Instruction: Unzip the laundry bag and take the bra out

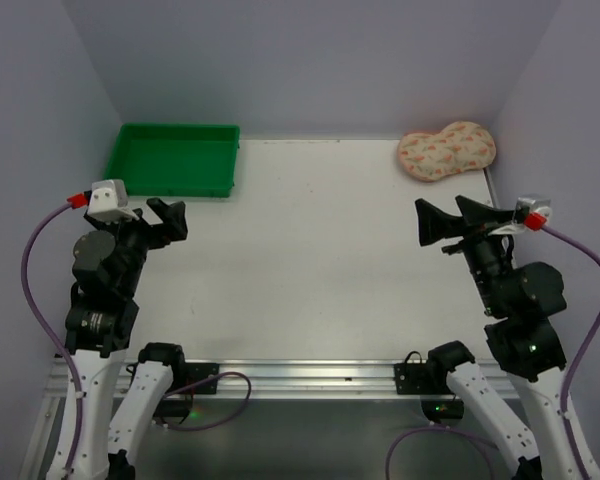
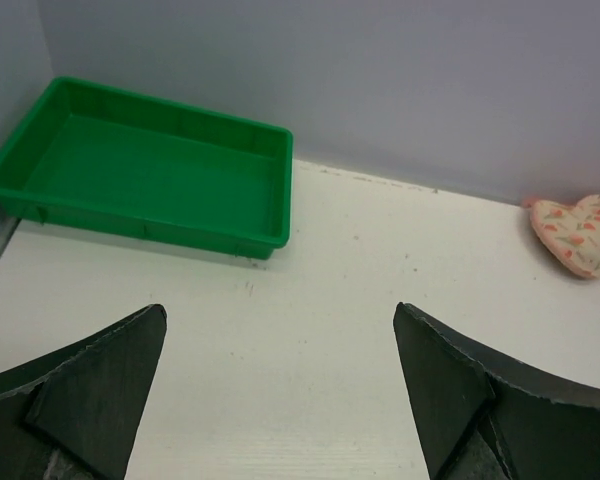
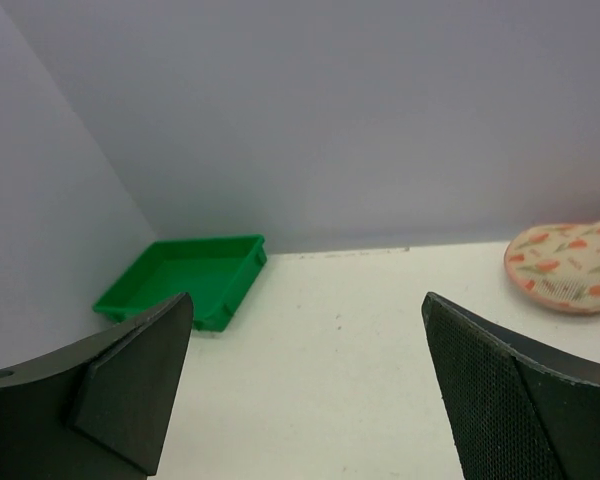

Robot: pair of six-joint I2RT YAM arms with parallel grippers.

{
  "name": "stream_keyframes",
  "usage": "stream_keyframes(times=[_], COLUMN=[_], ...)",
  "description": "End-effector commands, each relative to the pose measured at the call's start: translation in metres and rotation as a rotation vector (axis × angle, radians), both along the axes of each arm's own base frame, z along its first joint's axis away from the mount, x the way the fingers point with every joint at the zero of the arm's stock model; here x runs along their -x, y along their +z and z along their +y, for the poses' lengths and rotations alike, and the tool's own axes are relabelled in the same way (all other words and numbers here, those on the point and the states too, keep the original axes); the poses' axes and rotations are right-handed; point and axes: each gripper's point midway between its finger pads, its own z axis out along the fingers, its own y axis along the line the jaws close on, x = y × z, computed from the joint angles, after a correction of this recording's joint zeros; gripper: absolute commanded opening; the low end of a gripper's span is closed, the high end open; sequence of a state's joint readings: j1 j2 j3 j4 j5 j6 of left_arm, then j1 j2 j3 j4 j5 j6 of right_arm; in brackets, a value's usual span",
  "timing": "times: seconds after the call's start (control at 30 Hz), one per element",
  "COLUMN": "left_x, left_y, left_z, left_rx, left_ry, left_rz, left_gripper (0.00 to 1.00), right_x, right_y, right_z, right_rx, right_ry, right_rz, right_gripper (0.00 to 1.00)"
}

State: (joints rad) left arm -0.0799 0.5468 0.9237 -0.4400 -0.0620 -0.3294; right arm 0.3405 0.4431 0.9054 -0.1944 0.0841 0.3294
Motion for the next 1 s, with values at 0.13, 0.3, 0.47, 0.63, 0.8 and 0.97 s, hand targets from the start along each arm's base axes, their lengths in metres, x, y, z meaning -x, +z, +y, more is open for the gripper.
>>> stream_keyframes(times=[0.13, 0.3, 0.47, 0.63, 0.8, 0.97], left_x=[-0.044, -0.067, -0.073, -0.071, -0.070, -0.070], left_y=[-0.049, -0.076, -0.103, -0.108, -0.114, -0.120], left_z=[-0.025, -0.031, -0.030, -0.026, -0.026, -0.024], left_rx=[0.056, 0.074, 0.058, 0.033, 0.027, 0.021], left_ry=[-0.098, -0.116, -0.114, -0.098, -0.102, -0.090], left_rz=[0.143, 0.181, 0.242, 0.263, 0.281, 0.304], left_gripper=[1.00, 1.00, 1.00, 1.00, 1.00, 1.00], right_x=[-0.087, -0.166, -0.236, -0.292, -0.328, -0.356], right_y=[-0.050, -0.116, -0.172, -0.212, -0.263, -0.293], right_z=[0.005, -0.007, -0.040, -0.048, -0.077, -0.083], right_rx=[-0.110, -0.254, -0.451, -0.568, -0.710, -0.782], right_ry=[-0.151, -0.228, -0.368, -0.392, -0.493, -0.509], right_rz=[0.279, 0.544, 0.718, 0.819, 0.893, 0.913], right_gripper=[0.99, 0.99, 0.99, 0.99, 0.99, 0.99])
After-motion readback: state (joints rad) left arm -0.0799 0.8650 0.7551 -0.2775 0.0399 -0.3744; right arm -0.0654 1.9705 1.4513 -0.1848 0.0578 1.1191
